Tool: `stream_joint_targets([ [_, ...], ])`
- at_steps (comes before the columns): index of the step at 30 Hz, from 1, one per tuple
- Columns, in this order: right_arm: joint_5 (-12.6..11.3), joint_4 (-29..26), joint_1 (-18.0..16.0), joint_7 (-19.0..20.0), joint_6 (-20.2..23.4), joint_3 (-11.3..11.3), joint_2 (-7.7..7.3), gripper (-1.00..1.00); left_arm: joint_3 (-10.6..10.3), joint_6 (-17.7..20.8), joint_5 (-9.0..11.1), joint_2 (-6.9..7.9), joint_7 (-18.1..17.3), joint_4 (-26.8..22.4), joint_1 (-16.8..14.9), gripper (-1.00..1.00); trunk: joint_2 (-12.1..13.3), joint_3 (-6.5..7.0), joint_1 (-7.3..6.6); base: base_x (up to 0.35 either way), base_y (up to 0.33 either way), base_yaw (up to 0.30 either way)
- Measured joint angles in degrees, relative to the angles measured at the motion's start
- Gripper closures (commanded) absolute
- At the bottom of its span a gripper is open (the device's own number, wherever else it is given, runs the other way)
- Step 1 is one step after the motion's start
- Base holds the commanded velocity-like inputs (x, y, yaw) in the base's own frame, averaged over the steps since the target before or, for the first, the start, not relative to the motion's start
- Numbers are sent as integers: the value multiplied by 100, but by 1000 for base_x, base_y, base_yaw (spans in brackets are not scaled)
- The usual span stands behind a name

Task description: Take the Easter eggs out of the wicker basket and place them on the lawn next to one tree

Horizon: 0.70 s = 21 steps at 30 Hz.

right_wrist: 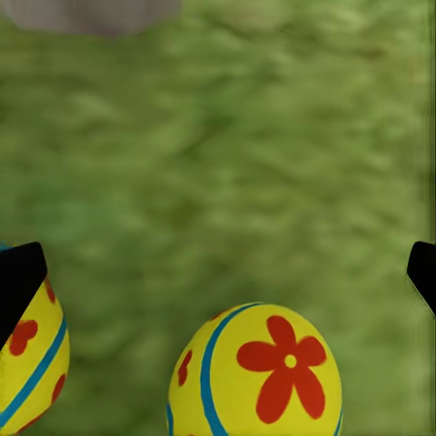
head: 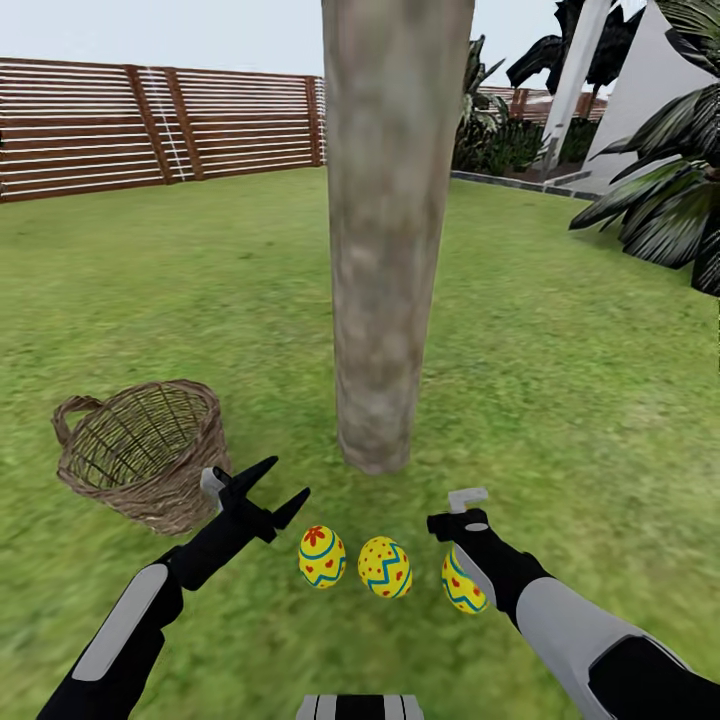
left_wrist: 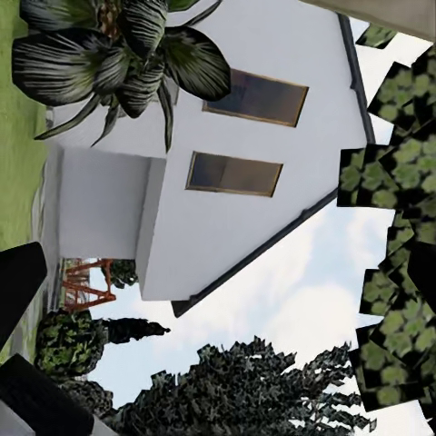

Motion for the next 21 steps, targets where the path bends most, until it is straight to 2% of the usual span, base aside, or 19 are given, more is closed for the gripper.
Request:
stream_joint_targets([
  [4, -5, 37, 0, 6, 16, -14, 14, -100, 3, -21, -3, -2, 10, 19, -1, -100, 5, 89, -10, 0, 0, 0],
  [7, -8, 66, 0, 16, 21, -17, 5, -100, 47, -28, -18, 78, 128, 59, -1, -100, 9, 155, -18, 0, 0, 0],
  [9, -46, 85, 3, 10, 34, -20, 4, -100, 84, -28, -31, 141, 436, 163, -1, -100, 12, 199, -23, 0, 0, 0],
  [10, -75, 106, 4, -6, 49, -27, 4, -100, 85, -28, -47, 124, 815, 253, 0, -100, 14, 222, -25, 0, 0, 0],
  [13, -98, 144, 23, -24, 66, -34, 4, -100, 77, -23, -36, -10, 1590, 317, -2, -100, 18, 288, -33, 0, 0, 0],
  [14, -104, 265, 39, -24, 73, -38, 3, -100, 67, -24, -35, -59, 2118, 331, -2, -100, 57, 306, -54, 0, 0, 0],
  [16, -110, 467, 51, -18, 69, -43, 8, -100, 52, -24, -19, -82, 2574, 337, -3, -100, 137, 342, -98, 0, 0, 0],
  [20, -113, 878, 65, -2, 58, -47, 24, -100, 37, -27, -80, -59, 2986, 352, -5, -100, 297, 414, -186, 0, 0, 0],
  [21, -113, 927, 73, 0, 54, -46, 24, -100, 35, -24, -197, -33, 3036, 382, -3, -100, 337, 432, -208, 0, 0, 0],
])
